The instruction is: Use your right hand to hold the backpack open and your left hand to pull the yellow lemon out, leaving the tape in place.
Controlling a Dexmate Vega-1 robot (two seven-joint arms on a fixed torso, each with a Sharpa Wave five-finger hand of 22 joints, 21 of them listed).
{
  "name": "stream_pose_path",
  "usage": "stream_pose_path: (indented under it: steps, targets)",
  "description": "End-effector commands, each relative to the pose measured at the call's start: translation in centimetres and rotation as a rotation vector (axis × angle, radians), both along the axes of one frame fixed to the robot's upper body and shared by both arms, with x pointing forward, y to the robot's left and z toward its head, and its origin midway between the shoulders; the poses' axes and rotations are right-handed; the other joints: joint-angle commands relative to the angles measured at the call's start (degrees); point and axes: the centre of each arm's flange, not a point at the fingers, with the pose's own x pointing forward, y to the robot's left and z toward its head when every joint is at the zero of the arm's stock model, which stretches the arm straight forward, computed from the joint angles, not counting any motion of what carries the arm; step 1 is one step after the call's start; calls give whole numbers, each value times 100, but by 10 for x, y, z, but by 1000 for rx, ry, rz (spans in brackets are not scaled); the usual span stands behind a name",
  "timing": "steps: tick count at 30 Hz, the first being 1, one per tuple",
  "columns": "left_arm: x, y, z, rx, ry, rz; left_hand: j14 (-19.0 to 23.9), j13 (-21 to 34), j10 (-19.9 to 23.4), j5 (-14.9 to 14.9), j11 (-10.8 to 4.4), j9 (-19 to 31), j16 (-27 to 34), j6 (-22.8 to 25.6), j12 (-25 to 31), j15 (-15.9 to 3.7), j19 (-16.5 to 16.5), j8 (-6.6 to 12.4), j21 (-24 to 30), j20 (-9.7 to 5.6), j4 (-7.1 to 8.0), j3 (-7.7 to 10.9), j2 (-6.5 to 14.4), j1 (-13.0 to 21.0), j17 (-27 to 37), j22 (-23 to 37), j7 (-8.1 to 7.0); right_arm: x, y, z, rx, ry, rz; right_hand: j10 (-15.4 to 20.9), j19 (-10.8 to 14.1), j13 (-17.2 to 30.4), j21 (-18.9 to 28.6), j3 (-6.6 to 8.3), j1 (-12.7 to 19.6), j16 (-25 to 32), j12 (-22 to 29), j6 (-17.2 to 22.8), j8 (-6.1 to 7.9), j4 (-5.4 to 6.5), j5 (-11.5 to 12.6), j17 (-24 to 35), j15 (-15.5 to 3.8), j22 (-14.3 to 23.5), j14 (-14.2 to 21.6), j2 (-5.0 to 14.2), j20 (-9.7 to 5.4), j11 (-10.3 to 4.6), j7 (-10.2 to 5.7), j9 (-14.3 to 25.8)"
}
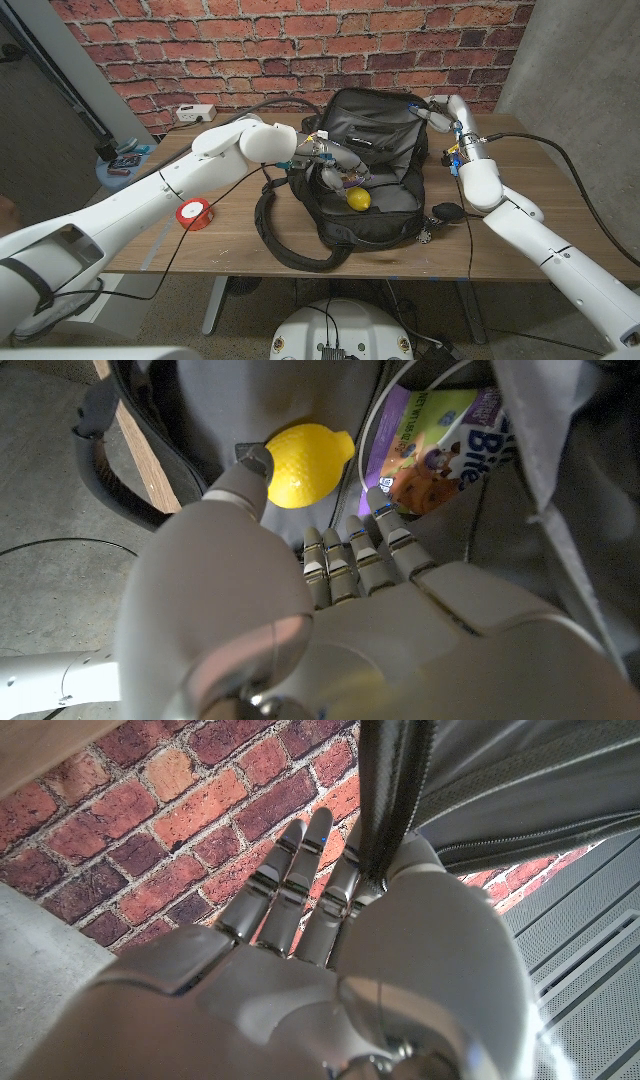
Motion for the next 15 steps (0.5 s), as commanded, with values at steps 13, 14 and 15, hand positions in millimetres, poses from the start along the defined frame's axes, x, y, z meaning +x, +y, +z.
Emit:
stream_pose_path:
  steps: [13, 14, 15]
  targets:
    - [17, -1, -24, 63, -41, -26, -45, -23, -86, -41, -5, 15, -50, -43, -35, -26, -36, 20, -4, -34, -3, -76, 77, 67, 10, 1, -32, 2, 6, -7, 23, 18, 18, -11, 66, 26, 7, -22, 1, -29, -1, 36, 31, -2, 34, 16, -716, 16, 59, 60, -434, 32, 13, 15]
    - [17, -1, -25, 66, -42, -29, -45, -25, -87, -42, -4, 14, -51, -46, -35, -24, -40, 21, -5, -32, -4, -79, 80, 73, 10, 0, -28, 2, 6, -7, 24, 19, 18, -8, 68, 26, 8, -24, -3, -28, 0, 36, 31, 1, 34, 18, -711, 16, 62, 61, -434, 36, 9, 15]
    - [18, -1, -26, 64, -41, -31, -41, -27, -88, -43, -18, 14, -51, -41, -35, -31, -38, 25, -4, -36, -6, -82, 82, 79, 9, 0, -41, 2, 7, -8, 25, 19, 20, -10, 69, 25, 8, -23, 0, -31, -2, 43, 33, -2, 34, 18, -714, 16, 59, 59, -434, 31, 11, 15]
